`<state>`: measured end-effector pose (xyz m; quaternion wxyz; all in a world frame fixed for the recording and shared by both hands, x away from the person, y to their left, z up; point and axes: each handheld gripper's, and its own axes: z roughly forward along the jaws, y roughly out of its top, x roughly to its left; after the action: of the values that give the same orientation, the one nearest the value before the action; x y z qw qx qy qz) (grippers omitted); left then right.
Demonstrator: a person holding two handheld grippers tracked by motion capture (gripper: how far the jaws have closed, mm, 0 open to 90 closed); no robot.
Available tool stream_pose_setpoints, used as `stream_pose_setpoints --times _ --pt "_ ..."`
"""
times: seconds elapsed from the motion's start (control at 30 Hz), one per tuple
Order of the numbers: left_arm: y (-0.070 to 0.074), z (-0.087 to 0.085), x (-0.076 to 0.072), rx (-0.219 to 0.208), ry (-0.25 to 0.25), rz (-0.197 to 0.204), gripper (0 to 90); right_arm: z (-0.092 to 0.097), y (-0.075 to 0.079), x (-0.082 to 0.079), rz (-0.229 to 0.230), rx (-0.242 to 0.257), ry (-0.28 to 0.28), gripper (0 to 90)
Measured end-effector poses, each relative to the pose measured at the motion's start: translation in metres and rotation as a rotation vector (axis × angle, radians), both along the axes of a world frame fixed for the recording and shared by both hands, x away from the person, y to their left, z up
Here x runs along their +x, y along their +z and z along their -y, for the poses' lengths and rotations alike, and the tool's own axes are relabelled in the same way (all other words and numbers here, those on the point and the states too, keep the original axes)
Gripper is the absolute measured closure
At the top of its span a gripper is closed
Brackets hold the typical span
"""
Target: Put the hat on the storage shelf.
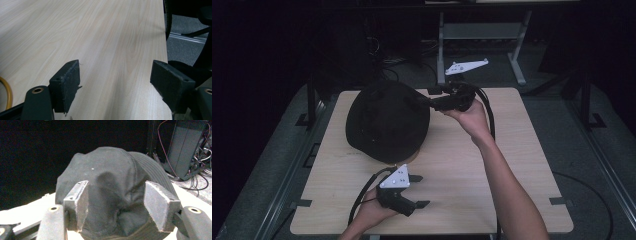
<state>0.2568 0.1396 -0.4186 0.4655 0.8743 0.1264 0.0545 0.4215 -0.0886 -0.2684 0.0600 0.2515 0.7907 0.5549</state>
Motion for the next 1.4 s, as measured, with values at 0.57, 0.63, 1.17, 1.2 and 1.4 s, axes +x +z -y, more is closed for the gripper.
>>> stream_pose_setpoints --times 0.57,0.63,1.17,1.2,1.4 --pt "0.000 -0.001 0.001 0.003 0.004 0.004 22.1 0.030 -0.007 -0.009 -0.023 -0.018 -0.038 31.6" --pt "0.000 -0.001 0.002 0.010 0.004 0.006 21.8 0.039 -0.011 -0.012 -0.015 -0.009 -0.050 31.6" --pt "0.000 -0.002 0.003 0.009 0.013 -0.004 21.1 0.070 -0.027 -0.022 -0.041 -0.011 -0.088 29.4" --pt "0.000 -0.002 0.003 0.009 0.013 -0.004 21.1 0.070 -0.027 -0.022 -0.041 -0.011 -0.088 29.4" --pt "-0.001 -0.001 0.003 0.012 0.013 -0.008 21.0 0.078 -0.034 -0.028 -0.053 -0.010 -0.097 29.1"
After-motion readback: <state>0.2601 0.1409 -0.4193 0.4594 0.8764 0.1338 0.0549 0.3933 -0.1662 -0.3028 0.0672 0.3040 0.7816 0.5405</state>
